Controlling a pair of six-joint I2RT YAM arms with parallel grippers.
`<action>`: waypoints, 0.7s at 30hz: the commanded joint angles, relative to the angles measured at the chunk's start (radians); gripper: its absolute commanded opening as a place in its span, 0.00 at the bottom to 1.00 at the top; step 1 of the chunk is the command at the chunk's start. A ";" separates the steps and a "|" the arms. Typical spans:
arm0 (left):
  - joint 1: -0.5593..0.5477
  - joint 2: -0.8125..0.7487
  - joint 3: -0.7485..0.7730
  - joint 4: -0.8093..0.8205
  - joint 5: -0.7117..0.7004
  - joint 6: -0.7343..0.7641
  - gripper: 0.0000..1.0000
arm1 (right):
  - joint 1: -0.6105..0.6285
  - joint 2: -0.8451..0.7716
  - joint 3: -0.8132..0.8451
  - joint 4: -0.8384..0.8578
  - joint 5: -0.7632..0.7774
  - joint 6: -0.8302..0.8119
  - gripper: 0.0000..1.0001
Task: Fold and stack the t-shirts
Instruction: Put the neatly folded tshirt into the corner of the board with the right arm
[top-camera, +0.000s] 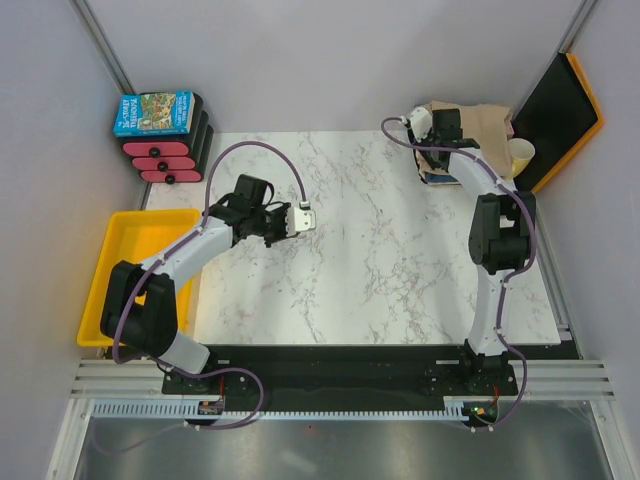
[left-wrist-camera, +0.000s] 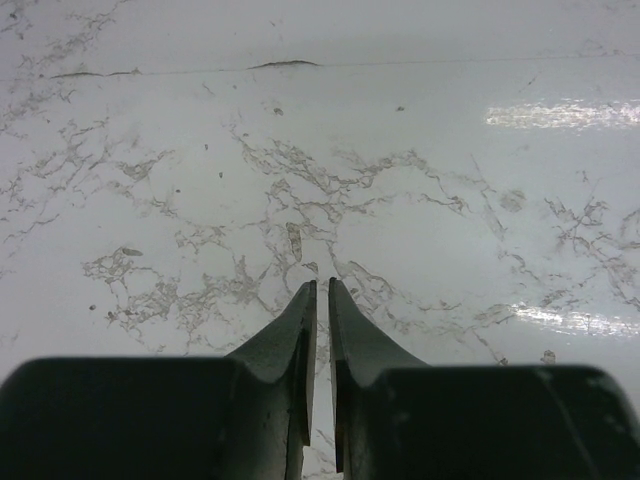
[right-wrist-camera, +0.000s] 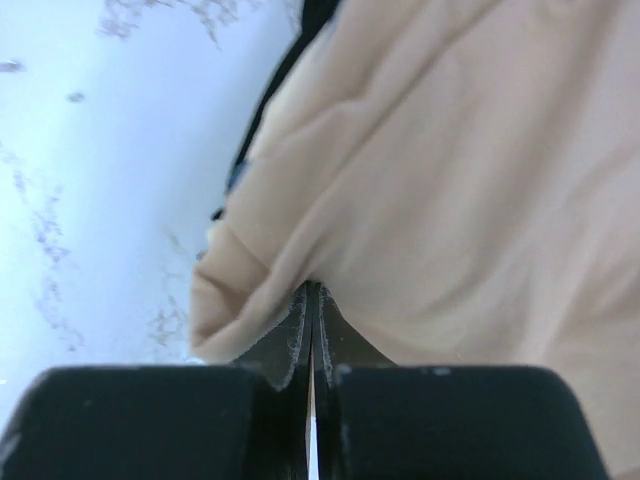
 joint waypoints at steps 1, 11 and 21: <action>0.004 -0.027 0.004 -0.003 0.030 0.029 0.15 | 0.060 -0.020 -0.041 -0.016 -0.071 -0.005 0.00; 0.023 -0.038 0.085 0.031 -0.002 -0.094 0.09 | 0.066 -0.158 -0.116 -0.048 -0.071 -0.001 0.00; 0.069 -0.224 0.245 0.256 -0.206 -0.454 1.00 | 0.072 -0.620 -0.208 -0.184 -0.232 0.195 0.98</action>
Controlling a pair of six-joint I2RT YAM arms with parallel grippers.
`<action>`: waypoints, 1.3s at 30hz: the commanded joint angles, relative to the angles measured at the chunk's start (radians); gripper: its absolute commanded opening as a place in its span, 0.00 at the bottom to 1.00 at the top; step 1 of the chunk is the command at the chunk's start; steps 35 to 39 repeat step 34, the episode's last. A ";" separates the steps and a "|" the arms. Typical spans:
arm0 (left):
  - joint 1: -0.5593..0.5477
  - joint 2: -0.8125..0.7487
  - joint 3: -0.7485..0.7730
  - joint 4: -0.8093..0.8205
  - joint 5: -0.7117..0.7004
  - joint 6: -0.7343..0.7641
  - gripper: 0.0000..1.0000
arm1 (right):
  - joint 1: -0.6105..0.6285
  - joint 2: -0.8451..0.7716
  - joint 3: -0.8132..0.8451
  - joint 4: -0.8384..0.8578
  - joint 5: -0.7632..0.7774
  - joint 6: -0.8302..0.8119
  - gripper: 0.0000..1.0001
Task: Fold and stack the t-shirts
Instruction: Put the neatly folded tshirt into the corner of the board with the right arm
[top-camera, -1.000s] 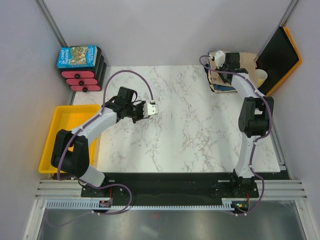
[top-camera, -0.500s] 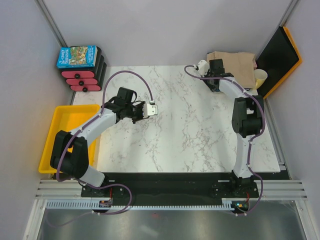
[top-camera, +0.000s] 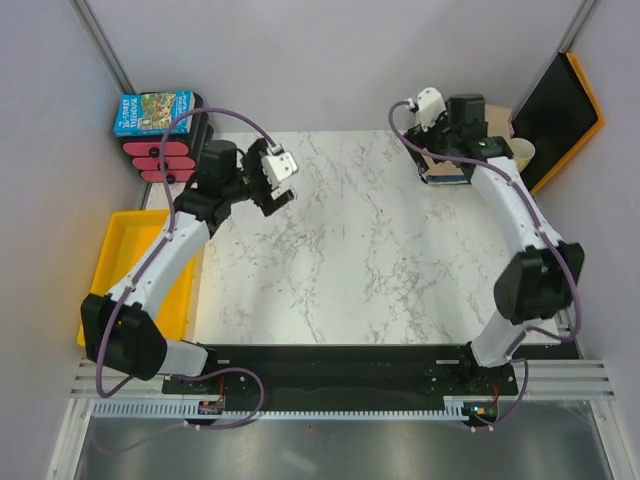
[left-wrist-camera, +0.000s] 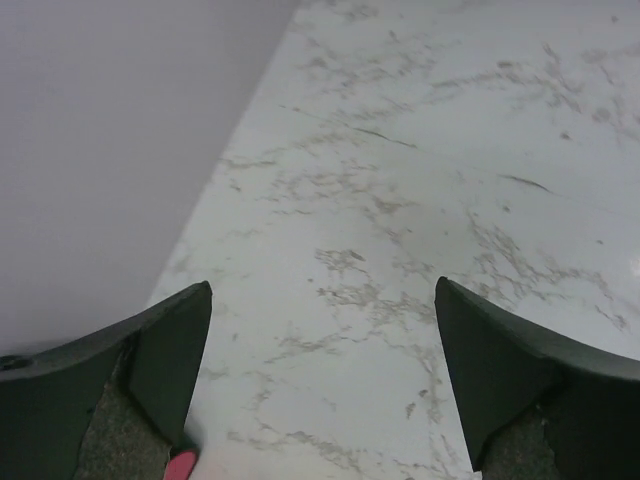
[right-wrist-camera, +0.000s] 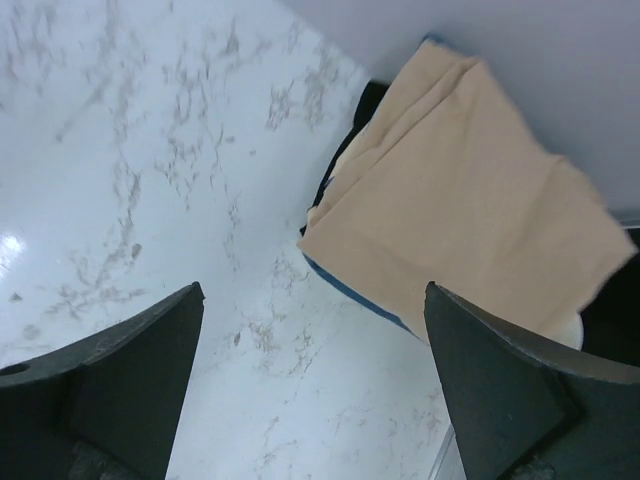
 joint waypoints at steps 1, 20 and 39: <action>0.004 -0.123 0.107 0.142 -0.113 -0.195 1.00 | 0.005 -0.242 -0.102 -0.008 -0.066 0.137 0.98; 0.010 -0.348 -0.252 0.283 -0.593 -0.551 1.00 | 0.013 -0.532 -0.468 0.144 0.351 0.452 0.98; 0.012 -0.367 -0.252 0.275 -0.607 -0.541 1.00 | 0.022 -0.505 -0.443 0.149 0.271 0.420 0.98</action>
